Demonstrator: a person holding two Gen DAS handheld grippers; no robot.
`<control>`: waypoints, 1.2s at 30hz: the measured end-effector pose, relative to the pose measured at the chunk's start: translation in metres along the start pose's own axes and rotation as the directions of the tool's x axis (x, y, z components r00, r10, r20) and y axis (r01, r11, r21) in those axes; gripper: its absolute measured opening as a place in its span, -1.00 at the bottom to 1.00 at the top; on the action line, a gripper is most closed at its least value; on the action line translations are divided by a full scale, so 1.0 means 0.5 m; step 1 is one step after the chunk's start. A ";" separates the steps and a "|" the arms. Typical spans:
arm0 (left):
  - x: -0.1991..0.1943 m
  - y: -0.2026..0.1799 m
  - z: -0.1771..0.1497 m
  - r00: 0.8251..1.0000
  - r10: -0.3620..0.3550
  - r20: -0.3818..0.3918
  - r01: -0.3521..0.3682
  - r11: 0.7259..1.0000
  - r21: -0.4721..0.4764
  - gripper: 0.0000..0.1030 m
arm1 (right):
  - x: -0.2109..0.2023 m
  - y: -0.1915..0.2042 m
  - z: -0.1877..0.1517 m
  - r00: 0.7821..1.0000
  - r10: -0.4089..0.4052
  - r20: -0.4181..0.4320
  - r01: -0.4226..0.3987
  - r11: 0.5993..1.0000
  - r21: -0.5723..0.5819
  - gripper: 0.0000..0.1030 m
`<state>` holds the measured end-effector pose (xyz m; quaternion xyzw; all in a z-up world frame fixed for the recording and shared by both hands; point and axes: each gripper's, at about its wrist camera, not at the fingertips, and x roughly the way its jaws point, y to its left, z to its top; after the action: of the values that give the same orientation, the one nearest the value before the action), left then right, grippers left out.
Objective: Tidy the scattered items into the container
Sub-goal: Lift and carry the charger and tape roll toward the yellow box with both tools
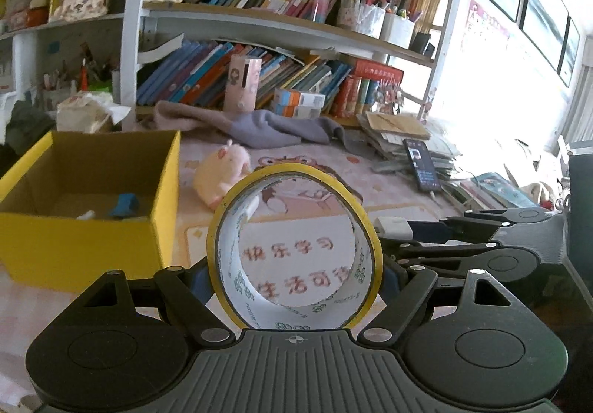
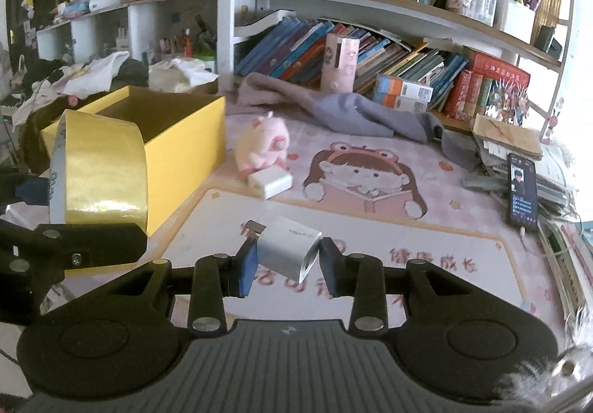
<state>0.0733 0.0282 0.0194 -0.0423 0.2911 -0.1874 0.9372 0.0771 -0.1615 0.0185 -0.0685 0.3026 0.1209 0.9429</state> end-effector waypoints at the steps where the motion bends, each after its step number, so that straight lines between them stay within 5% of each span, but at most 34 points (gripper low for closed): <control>1: -0.008 0.005 -0.005 1.000 0.001 -0.003 -0.001 1.000 -0.002 0.62 | -0.005 0.010 -0.005 1.000 0.000 -0.002 0.000 1.000 0.002 -0.35; 14: -0.097 0.054 -0.049 0.999 0.033 -0.006 -0.033 0.999 -0.022 0.62 | -0.047 0.114 -0.024 0.999 0.040 -0.001 -0.040 0.999 -0.016 -0.35; 36: -0.208 0.132 -0.100 0.981 0.193 0.017 -0.188 0.969 -0.162 0.62 | -0.056 0.251 -0.006 0.980 0.198 -0.008 -0.197 0.969 -0.149 -0.35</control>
<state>-0.0121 0.1300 0.0209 -0.0919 0.2925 -0.0719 0.9491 0.0195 -0.0468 0.0257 -0.1078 0.2948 0.2368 0.9194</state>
